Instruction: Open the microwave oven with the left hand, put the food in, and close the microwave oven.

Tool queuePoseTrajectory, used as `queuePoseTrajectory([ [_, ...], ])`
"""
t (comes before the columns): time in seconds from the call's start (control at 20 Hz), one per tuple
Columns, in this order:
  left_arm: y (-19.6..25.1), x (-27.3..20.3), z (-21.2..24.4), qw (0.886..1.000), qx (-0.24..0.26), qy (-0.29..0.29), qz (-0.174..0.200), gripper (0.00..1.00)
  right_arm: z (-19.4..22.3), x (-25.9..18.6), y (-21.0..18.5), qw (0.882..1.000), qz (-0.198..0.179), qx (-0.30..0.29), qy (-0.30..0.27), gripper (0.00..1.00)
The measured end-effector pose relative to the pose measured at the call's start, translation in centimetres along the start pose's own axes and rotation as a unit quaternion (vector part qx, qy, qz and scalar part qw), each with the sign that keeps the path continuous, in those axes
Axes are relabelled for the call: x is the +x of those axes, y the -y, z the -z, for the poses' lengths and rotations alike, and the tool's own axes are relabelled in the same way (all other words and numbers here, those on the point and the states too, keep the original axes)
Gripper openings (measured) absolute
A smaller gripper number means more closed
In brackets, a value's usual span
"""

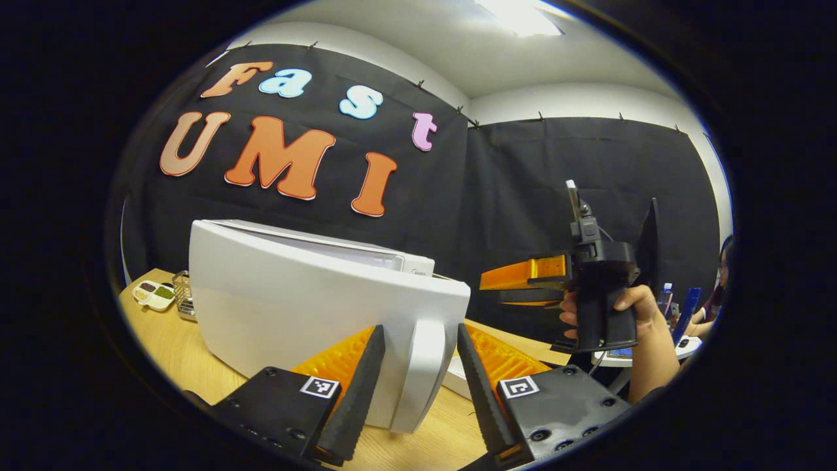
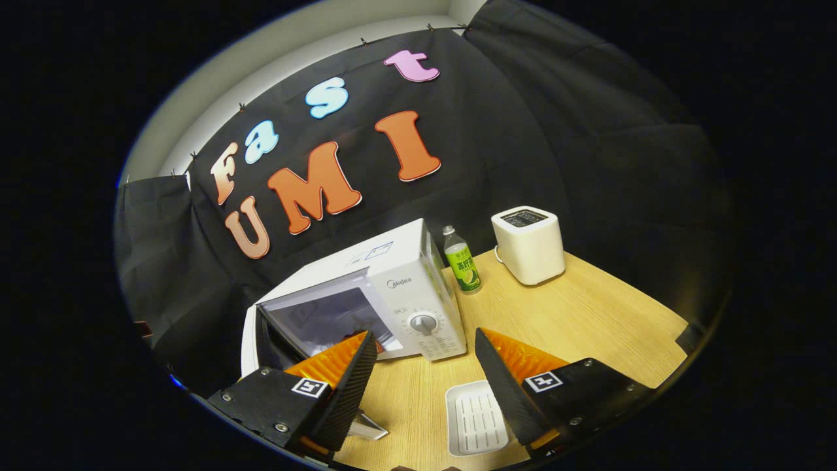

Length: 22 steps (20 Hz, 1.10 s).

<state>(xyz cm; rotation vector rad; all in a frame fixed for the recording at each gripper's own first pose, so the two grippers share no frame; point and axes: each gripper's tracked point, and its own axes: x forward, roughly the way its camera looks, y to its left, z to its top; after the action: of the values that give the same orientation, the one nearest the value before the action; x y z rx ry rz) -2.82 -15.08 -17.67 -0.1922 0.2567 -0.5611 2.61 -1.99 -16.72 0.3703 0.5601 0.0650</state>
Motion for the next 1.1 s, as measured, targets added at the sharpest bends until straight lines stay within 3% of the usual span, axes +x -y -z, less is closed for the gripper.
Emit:
queuePoseTrajectory([
  [0.3, -1.2, -1.1, -0.7, 1.000, 0.009, 0.026, -0.008, 0.75, -1.7, -0.3, 2.0, 1.000, 0.016, 0.011, 0.025, 0.94],
  [0.35, -2.2, -1.2, -0.7, 0.999, 0.012, 0.025, -0.022, 0.83, -1.8, -0.2, 2.1, 0.999, 0.017, 0.013, 0.026, 0.94],
  [0.4, -3.2, -1.2, -0.5, 0.999, 0.014, 0.021, -0.033, 0.77, -1.9, -0.2, 1.9, 0.999, 0.015, 0.015, 0.028, 0.94],
  [0.6, -6.2, 0.1, 0.9, 0.996, 0.028, -0.006, -0.088, 0.83, -2.3, -0.4, 1.4, 0.999, 0.006, 0.009, 0.041, 0.94],
  [1.1, -6.3, 5.3, 3.6, 0.990, 0.075, -0.041, -0.108, 0.86, -4.3, -1.6, 1.4, 0.997, -0.010, -0.026, 0.074, 0.94],
])
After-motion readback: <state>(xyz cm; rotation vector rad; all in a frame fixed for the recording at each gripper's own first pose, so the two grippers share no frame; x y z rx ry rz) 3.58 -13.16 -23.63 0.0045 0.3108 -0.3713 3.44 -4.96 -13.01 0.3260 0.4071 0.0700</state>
